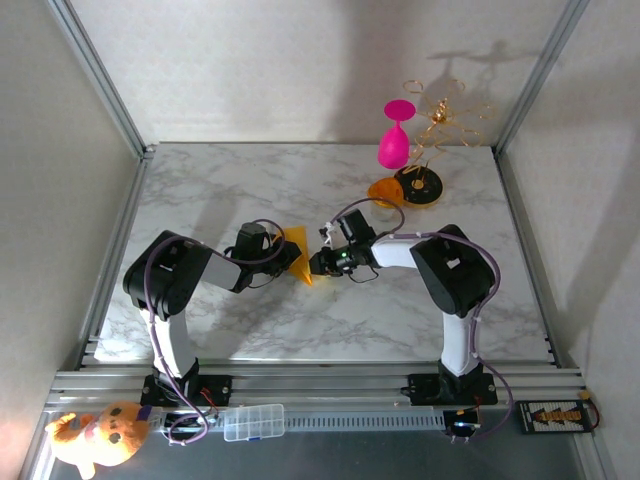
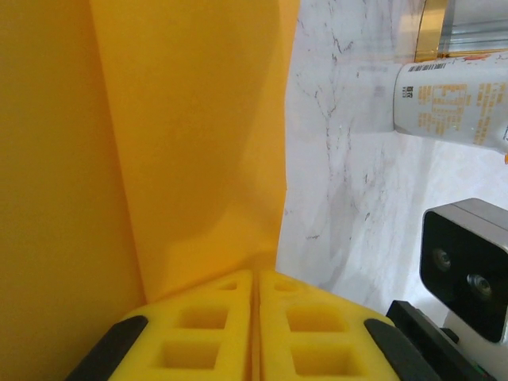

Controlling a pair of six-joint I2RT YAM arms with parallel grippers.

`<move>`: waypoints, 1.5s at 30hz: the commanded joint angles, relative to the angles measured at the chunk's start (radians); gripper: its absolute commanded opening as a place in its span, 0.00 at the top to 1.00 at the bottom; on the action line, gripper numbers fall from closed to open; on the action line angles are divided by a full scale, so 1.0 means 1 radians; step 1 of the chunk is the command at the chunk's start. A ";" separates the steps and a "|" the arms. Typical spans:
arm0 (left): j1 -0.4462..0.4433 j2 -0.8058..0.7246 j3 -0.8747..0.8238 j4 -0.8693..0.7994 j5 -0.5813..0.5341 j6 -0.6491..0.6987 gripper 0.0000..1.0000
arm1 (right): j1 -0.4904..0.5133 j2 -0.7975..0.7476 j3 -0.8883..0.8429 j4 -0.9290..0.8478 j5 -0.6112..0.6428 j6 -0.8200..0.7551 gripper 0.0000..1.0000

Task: Fold a paper plane with a square sheet of paper (pick it up from the middle)
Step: Fourth fold the wing at the center of the table.

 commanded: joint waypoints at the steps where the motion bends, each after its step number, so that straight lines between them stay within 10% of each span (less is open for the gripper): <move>1: -0.005 0.021 -0.009 -0.027 -0.020 0.015 0.90 | -0.016 -0.061 -0.023 -0.050 0.056 0.014 0.77; 45: -0.006 0.035 -0.004 -0.047 -0.025 -0.008 0.86 | 0.118 0.025 0.088 -0.115 0.112 -0.021 0.92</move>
